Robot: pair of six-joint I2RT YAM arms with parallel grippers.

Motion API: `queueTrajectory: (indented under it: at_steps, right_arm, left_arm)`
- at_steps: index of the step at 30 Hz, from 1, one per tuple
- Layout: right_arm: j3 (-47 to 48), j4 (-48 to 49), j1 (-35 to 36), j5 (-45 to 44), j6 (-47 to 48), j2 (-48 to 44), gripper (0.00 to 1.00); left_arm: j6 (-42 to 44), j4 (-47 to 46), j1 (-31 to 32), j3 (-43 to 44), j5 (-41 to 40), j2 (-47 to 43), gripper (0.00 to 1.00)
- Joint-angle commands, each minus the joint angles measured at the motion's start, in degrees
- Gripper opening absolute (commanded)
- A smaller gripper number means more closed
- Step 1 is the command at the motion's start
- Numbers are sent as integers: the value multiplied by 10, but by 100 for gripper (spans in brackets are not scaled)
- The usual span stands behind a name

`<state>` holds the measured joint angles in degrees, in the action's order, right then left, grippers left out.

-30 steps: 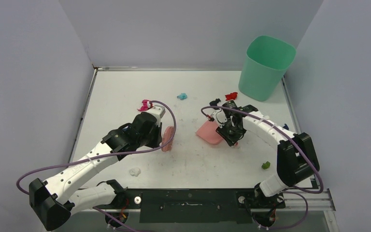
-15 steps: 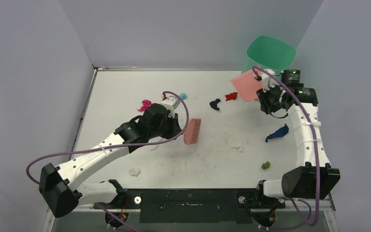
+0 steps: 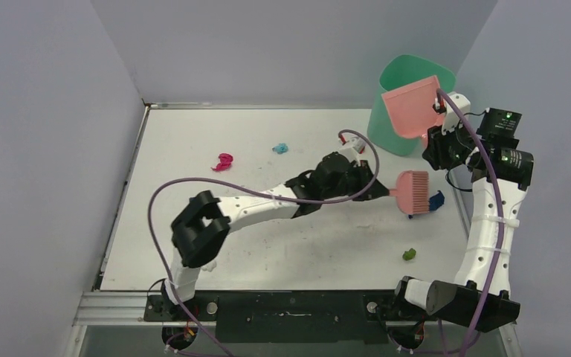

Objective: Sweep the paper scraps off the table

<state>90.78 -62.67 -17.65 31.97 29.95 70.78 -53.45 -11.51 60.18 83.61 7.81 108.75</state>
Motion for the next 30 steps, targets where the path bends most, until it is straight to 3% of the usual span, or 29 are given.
queueTrajectory:
  at_steps: [1, 9, 13, 21, 30]
  right_arm:
    - [-13, 11, -4, 36, -7, -17, 5]
    - [-53, 9, -5, 40, 8, -51, 5]
    - [-68, 6, -5, 31, 25, -64, 5]
    - [-95, 4, -5, 40, 37, -69, 5]
    - [-126, 17, -5, 38, 54, -75, 5]
  left_arm:
    - [-140, -93, 21, 161, 26, 145, 0]
    - [-256, -56, 30, 415, 13, 369, 0]
    - [-288, -12, 26, 459, 11, 413, 0]
    - [-261, 50, 9, 369, 8, 367, 0]
    - [-183, 136, -27, 194, 30, 234, 0]
